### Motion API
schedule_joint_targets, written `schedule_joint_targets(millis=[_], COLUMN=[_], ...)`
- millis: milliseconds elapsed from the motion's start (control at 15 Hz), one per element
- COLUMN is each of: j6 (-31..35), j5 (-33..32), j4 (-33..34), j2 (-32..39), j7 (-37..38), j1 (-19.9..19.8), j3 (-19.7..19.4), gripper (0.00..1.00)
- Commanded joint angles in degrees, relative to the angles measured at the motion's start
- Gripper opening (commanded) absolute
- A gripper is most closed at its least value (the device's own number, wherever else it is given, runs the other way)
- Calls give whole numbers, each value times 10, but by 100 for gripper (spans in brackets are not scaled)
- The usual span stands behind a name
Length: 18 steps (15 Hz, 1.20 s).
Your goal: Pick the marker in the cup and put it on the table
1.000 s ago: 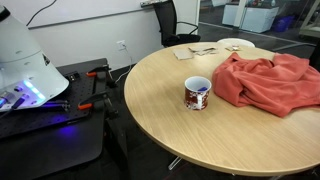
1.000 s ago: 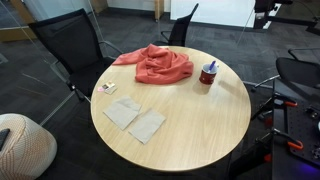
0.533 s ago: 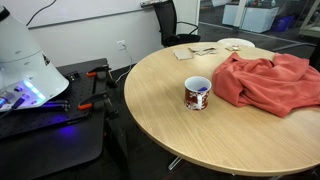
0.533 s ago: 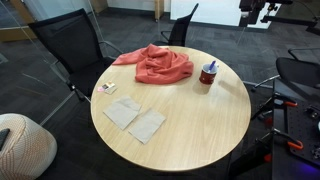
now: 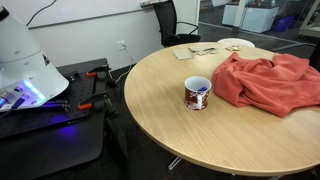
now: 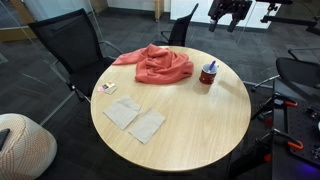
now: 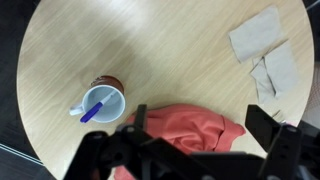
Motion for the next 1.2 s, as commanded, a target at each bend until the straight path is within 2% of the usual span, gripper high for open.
schedule_joint_targets(millis=[0,200,333,400,533,733,933,1133], j6=[105,197,251,214,238,240,252,232], j5=[-18,-65,-135,-92,-123,-123,-205,-279], j4=[-28,-49,-64,-50,-58,-58,-60,-52], j2=[25,47,58,56,65,66,75,84], j7=[99,199,292,221,269,270,422,559], j1=[-17,-22,-25,-19,-21,-21,-28,-30], j3=[14,12,8,6,5,5,-6,-16], gripper=[100,100,100,100,100,100,100,100])
